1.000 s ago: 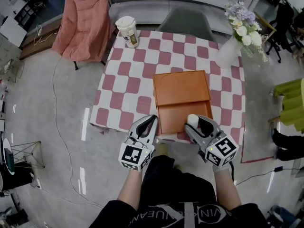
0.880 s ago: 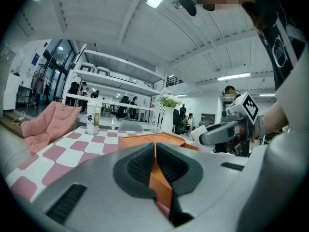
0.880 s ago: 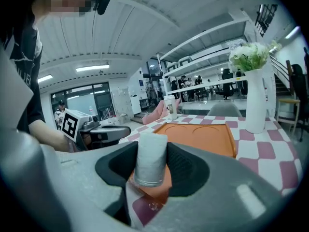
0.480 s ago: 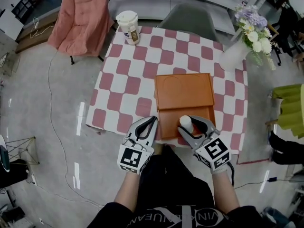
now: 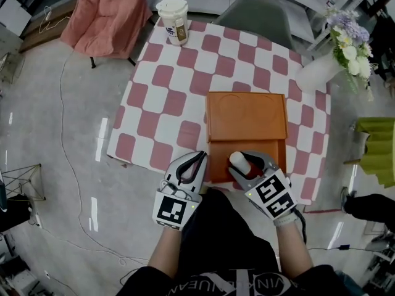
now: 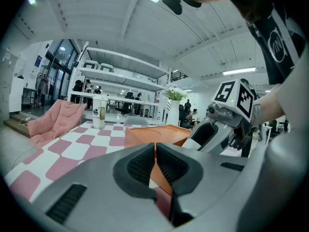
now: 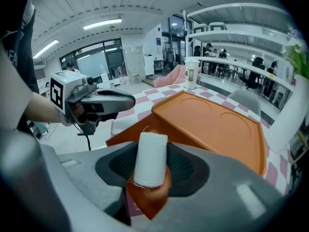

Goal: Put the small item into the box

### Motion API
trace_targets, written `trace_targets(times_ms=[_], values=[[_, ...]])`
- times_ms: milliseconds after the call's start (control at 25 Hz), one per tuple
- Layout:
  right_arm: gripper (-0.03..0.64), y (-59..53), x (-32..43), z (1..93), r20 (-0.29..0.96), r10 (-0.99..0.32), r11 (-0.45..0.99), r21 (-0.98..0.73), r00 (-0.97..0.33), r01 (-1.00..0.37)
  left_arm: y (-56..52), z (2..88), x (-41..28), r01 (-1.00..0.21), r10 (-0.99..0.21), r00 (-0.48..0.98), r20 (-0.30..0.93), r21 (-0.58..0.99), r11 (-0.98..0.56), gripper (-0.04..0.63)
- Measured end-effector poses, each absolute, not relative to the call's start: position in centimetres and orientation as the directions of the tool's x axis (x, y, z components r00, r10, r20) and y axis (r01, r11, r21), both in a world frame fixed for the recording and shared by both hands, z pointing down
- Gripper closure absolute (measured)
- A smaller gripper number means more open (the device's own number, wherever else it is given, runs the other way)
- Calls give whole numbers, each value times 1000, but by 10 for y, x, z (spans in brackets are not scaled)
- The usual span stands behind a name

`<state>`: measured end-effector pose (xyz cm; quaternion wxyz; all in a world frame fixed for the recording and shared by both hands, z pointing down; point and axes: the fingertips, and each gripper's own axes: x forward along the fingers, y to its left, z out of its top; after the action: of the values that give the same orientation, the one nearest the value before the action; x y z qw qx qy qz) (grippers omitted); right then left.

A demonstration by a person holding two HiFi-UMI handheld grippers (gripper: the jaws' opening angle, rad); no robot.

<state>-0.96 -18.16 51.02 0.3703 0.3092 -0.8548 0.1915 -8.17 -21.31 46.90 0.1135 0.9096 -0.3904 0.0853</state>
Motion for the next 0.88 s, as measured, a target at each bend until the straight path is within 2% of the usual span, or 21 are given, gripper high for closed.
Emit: trace_targets(times_ms=[240,880], values=[[434,-178,-17,529,824,-314,811,-26,-471,-585,-211,473,-82,-733,-687,678,260,167,-660,575],[434,-184,-25,551,866,-204,849,-76,-456,-523,-203,486,-96,-773,-723,634,274,192,-605,575]])
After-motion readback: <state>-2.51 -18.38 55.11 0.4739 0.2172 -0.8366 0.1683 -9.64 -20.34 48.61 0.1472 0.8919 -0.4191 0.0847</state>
